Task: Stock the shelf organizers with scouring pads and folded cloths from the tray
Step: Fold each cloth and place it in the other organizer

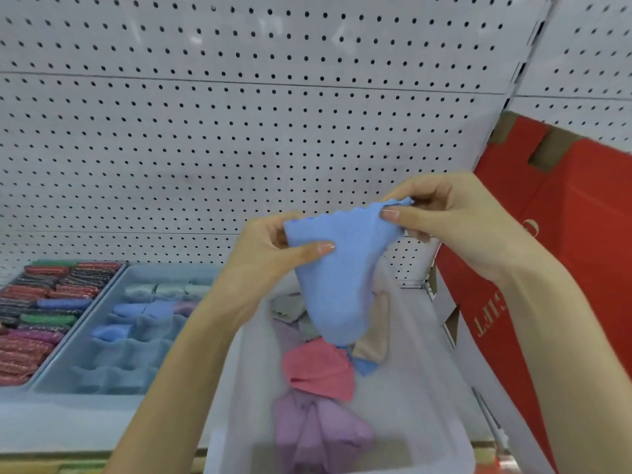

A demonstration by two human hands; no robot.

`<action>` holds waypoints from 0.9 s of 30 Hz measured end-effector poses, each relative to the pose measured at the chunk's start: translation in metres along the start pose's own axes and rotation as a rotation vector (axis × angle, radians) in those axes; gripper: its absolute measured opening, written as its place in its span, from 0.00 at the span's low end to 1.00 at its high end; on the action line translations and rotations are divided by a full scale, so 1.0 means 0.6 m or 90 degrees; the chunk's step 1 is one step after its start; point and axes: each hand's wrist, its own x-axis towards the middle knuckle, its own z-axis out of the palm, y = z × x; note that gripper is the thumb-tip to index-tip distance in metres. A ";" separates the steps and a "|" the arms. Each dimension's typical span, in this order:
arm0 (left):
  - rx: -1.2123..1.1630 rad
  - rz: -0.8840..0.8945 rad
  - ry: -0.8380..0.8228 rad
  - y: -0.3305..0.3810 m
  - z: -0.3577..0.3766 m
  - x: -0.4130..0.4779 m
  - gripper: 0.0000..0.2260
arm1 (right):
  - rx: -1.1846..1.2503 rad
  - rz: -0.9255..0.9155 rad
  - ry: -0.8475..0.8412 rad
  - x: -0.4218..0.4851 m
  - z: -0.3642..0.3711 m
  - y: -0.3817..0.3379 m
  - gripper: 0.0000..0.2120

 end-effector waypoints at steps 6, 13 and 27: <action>-0.151 0.061 -0.039 0.004 -0.027 0.018 0.10 | 0.089 -0.048 -0.097 -0.019 -0.030 0.013 0.02; -0.272 0.002 -0.108 0.025 0.054 0.028 0.06 | 0.238 -0.194 -0.151 0.001 0.014 0.016 0.03; -0.382 -0.179 -0.105 0.008 0.083 0.008 0.07 | 0.272 -0.140 0.033 0.022 0.063 0.010 0.07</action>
